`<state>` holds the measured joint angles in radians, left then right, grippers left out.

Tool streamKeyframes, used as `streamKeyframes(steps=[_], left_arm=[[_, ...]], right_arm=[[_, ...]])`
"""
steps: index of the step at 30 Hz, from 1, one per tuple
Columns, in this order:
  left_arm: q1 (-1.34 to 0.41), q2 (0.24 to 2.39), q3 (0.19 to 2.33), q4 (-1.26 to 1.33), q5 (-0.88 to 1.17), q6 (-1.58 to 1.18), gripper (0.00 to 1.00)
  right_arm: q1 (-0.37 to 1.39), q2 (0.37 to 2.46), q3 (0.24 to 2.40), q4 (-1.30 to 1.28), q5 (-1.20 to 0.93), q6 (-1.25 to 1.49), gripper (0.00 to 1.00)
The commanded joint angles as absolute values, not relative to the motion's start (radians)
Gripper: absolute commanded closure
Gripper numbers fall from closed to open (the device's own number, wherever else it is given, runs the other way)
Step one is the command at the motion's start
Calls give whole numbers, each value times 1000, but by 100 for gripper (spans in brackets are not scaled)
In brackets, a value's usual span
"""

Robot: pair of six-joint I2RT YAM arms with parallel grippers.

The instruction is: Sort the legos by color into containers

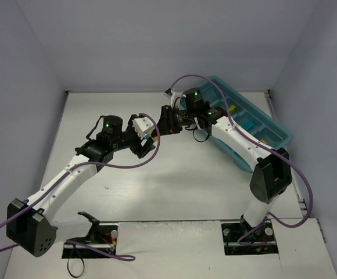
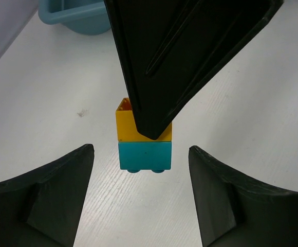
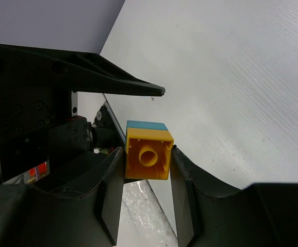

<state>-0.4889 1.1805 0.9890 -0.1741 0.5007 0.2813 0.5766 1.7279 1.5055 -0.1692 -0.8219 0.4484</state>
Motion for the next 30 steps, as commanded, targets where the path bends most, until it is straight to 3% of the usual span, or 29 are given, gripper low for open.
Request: streamKeyframes(steps=[1,5,15,23,30], left_arm=[[-488,1186,1037,-94,526,299,33],[-486,1196,1045,-77,531,287,36],[-488,1223,1058,-55,522,265,56],[-488,1230,1052,-32,503,230,100],[-488,1223,1026,-29,512,216,100]], right_arm=[[580,1680,1529,-137,-868,446,100],[578,1680,1526,-135,-873,443,100],[580,1687,1532,-137,-874,442,100],[563,1678,1508,-137,-838,430,100],[476,1648,1453,-127,-821,419,100]])
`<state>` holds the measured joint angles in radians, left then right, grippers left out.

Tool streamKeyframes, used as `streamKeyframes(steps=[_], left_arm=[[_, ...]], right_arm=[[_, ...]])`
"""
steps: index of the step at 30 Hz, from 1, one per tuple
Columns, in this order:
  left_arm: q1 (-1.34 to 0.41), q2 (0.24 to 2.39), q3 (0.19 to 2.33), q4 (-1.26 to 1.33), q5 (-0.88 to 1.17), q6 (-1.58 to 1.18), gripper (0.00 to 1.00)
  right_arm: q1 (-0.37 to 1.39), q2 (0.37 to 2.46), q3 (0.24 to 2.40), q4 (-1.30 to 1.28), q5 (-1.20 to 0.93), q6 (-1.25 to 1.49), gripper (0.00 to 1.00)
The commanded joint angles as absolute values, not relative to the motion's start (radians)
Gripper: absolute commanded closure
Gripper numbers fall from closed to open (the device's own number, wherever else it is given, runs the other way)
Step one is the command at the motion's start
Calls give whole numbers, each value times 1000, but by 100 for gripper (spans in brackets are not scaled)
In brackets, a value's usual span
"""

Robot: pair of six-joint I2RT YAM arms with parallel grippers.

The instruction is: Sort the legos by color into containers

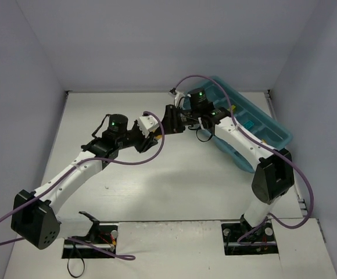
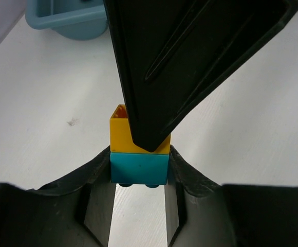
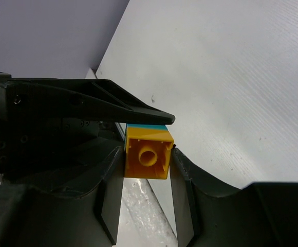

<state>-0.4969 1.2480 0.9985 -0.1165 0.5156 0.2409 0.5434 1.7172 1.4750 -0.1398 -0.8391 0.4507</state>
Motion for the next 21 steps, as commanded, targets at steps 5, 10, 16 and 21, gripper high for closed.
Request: streamKeyframes(steps=[5,10,16,21], left_arm=[[-488,1215,1006,-25,525,204,100],[-488,1215,999,-21,529,199,100],[-488,1226,1008,-34,486,172,100],[-486,1238,1038,-84,436,111,100]], right_arm=[[400,1603,1427,-124,-816,407,100],[316,1563,1390,-129,-795,396,100],[117,1448,1273,-227,-513,391,100],[-119,1338,1169,-284,-108,405,100]])
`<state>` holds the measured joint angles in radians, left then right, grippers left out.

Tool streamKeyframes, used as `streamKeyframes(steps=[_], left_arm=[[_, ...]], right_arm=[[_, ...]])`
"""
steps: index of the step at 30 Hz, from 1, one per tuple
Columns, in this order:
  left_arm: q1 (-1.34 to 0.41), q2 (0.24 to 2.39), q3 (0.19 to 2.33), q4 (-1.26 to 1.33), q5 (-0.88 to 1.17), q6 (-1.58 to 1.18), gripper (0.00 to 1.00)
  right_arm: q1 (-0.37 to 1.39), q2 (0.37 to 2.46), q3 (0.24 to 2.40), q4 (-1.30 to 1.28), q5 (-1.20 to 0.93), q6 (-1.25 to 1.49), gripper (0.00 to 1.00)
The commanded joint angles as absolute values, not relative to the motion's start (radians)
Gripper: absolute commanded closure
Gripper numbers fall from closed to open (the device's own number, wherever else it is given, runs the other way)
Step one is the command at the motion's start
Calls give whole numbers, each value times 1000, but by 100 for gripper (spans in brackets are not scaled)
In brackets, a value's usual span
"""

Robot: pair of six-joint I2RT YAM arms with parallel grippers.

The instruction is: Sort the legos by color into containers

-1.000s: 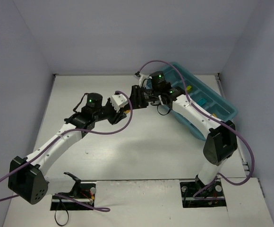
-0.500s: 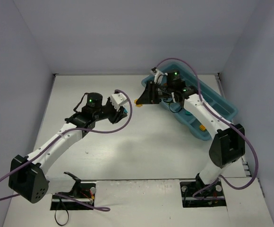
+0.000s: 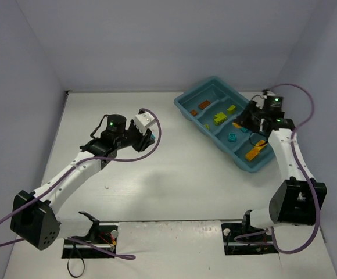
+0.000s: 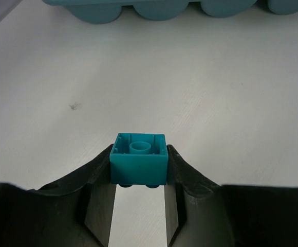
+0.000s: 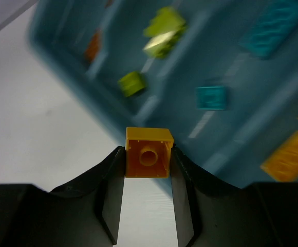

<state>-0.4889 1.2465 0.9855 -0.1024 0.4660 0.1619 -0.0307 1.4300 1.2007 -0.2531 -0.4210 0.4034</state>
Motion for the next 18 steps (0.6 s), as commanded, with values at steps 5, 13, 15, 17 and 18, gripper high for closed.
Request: streamKeyframes(steps=[5,13,15,17,18], left_arm=[[-488,1224,1057,-120,434,84,100],[-489,1193,1046,-132,448,98,100],[-488,1186,1037,-126,459,113,100],[-489,1178,1035,-123,474,121,100],[-489,1177,1032,-121,479,132,100]], right_arm=[[-184,1359,1129,-281,90,399,100],[-236,1505,1134,-275,158,436,80],[-238,1528,1132,-275,141,449,61],[-238,1531,1132,-272,127,457,42],[-238,1526,1129,-265,120,456,37]])
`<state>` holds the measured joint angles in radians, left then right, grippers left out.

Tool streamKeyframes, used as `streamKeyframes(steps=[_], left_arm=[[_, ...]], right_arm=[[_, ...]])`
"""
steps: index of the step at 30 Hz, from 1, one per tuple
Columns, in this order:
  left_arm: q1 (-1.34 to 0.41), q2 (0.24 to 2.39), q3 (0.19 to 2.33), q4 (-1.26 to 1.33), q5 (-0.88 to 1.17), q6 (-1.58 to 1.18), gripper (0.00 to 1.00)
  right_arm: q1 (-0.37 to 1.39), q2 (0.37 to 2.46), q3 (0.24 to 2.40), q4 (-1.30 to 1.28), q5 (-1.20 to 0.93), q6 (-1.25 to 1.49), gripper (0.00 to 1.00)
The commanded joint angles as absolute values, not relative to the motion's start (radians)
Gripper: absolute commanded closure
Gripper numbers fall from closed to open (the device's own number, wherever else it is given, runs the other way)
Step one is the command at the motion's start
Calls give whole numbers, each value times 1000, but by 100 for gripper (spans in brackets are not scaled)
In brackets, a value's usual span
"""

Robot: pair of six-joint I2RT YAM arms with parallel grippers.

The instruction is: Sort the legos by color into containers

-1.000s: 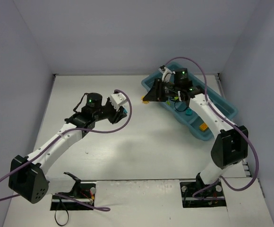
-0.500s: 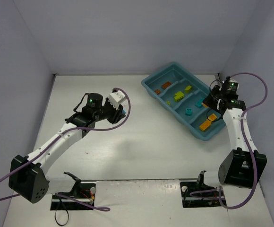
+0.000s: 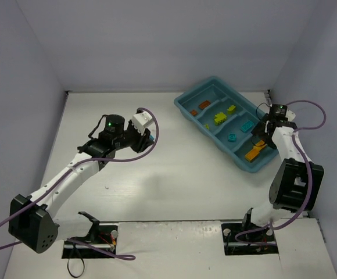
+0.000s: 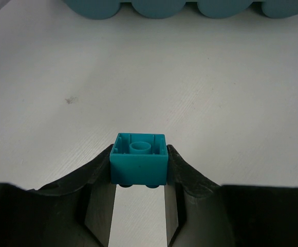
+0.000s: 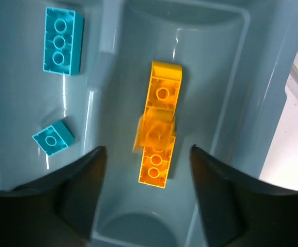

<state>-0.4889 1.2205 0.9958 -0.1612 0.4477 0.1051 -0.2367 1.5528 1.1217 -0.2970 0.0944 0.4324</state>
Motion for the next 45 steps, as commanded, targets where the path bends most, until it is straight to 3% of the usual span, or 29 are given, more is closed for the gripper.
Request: streamKeyframes(steps=[1,4,6,10,15,22,35,45], left_arm=[[-488,1175,1028,-112,483,136,100],[-489,1178,1025,-98,498,150,100],[-488,1183,1031,-97,518,166,100],[-497,1175,1026,-84,558,210,100],[-502,1180,1048,-84,572,256,98],[-512,1201,1084,-110,575,273,98],[-545,1219,1112,-133,543,284,98],[-549,1232,1124,-130,517,288,98]], right_arm=[[-238,1520,1131,-264,109,454,32],[-229,1474,1129,-249,55,439,14],[-224,1428,1131,-236,-13,424,13],[-144,1329,1137,-140,-318,391,19],[99,1382,1215,-117,-633,445,23],[376,1485,1304,-11,-764,555,36],[560,1601,1385,129,-841,641,29],[591,1612,1371,135,-861,637,48]])
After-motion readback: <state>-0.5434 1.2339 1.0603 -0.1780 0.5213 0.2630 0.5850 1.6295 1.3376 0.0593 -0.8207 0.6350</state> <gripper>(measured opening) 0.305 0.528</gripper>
